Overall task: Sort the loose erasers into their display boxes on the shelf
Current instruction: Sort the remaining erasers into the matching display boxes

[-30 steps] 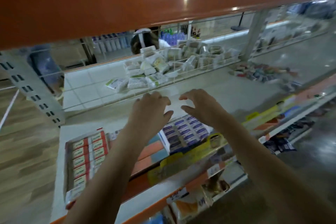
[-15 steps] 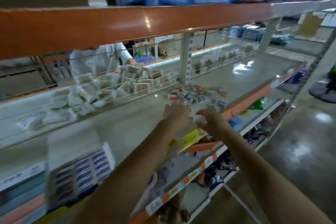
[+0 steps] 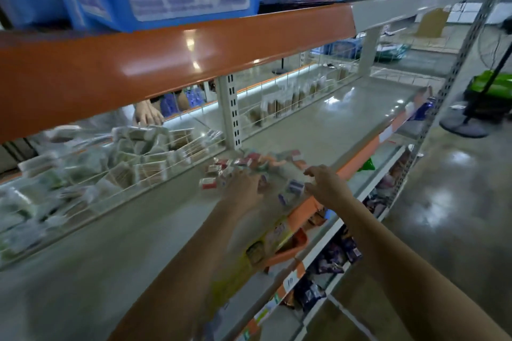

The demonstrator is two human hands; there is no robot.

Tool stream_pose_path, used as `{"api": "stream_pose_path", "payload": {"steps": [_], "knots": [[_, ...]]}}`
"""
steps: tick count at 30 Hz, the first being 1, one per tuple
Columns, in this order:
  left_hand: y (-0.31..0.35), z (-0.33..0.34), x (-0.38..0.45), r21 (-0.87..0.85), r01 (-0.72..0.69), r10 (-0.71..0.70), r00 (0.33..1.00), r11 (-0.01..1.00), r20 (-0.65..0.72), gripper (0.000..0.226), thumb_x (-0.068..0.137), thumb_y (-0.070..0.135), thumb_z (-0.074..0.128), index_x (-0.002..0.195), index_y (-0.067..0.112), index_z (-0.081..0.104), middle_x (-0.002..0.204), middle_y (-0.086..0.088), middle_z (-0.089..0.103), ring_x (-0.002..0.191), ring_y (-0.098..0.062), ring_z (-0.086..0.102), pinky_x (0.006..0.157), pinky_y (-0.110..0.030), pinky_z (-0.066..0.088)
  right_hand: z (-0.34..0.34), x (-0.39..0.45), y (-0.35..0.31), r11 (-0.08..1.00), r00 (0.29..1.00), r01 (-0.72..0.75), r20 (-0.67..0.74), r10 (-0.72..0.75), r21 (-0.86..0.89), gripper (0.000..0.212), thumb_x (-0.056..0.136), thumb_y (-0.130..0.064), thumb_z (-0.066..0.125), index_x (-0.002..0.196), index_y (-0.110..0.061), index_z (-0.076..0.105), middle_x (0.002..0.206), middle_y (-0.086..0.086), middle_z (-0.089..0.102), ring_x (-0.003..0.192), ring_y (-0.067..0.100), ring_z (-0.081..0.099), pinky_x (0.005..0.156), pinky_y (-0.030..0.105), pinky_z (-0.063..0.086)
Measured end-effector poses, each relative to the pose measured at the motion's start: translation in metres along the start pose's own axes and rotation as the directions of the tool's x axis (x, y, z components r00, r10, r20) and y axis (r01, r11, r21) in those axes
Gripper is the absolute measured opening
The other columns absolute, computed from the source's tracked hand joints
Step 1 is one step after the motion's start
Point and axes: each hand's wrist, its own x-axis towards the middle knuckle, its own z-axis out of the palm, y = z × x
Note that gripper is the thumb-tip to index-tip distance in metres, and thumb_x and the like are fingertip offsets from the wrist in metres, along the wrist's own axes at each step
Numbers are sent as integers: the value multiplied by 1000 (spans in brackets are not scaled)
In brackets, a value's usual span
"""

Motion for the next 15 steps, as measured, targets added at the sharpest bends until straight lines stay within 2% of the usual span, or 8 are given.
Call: {"api": "stream_pose_path", "payload": {"steps": [2, 3, 5, 7, 8, 10, 12, 15], "knots": [[-7, 6, 15, 5, 19, -19, 1000, 1000, 15, 45, 85, 29, 56, 129, 23, 47, 139, -10, 43, 133, -32, 29, 109, -48, 28, 1, 19, 2, 1000, 1000, -19, -25, 18, -19, 36, 90, -16, 49, 125, -7, 51, 126, 13, 50, 111, 30, 52, 86, 31, 40], [-10, 9, 21, 25, 33, -34, 999, 999, 33, 50, 85, 31, 56, 133, 22, 44, 141, -10, 40, 134, -32, 28, 110, -49, 27, 5, 27, 4, 999, 999, -39, -31, 39, -10, 36, 92, -15, 39, 125, -7, 50, 126, 12, 49, 110, 31, 51, 85, 32, 39], [-14, 14, 35, 59, 38, -42, 997, 998, 64, 57, 86, 36, 57, 138, 21, 39, 144, -9, 38, 135, -31, 28, 111, -46, 28, 17, 46, 10, 987, 998, -66, 2, 66, 147, 53, 87, -16, 14, 128, -9, 48, 123, 11, 50, 104, 30, 49, 86, 34, 39], [-17, 18, 47, 83, 14, -21, 996, 996, 84, 60, 86, 40, 58, 138, 19, 39, 142, -10, 40, 133, -30, 32, 108, -43, 29, 26, 65, 16, 978, 992, -121, 0, 123, 171, 44, 89, -25, 27, 126, -12, 46, 119, 12, 51, 103, 31, 47, 86, 37, 42], [-18, 20, 50, 78, 5, -11, 996, 997, 86, 60, 87, 40, 57, 139, 18, 39, 141, -10, 41, 132, -30, 33, 107, -42, 29, 25, 70, 14, 983, 990, -131, -37, 137, 131, 40, 91, -34, 35, 123, -13, 47, 120, 12, 50, 106, 31, 46, 88, 38, 40], [-16, 24, 55, 48, 8, -12, 997, 999, 77, 59, 87, 41, 56, 138, 17, 40, 140, -11, 42, 131, -29, 35, 105, -41, 31, 25, 74, 14, 993, 990, -119, -79, 120, 10, 47, 91, -47, 41, 121, -12, 49, 123, 11, 48, 114, 31, 43, 93, 40, 37], [-13, 30, 57, 41, 27, -29, 998, 999, 53, 59, 88, 46, 54, 136, 15, 42, 138, -11, 43, 129, -28, 36, 105, -39, 31, 28, 85, 18, 989, 989, -135, -73, 131, -52, 49, 90, -49, 46, 122, -11, 50, 124, 11, 46, 117, 30, 41, 97, 42, 35], [-7, 39, 56, 39, 65, -64, 998, 997, -16, 62, 88, 56, 48, 135, 16, 41, 137, -10, 43, 130, -28, 34, 108, -39, 28, 30, 97, 27, 993, 989, -120, -91, 118, -16, 47, 90, -49, 48, 118, -12, 53, 123, 11, 48, 116, 29, 41, 95, 41, 35]]}}
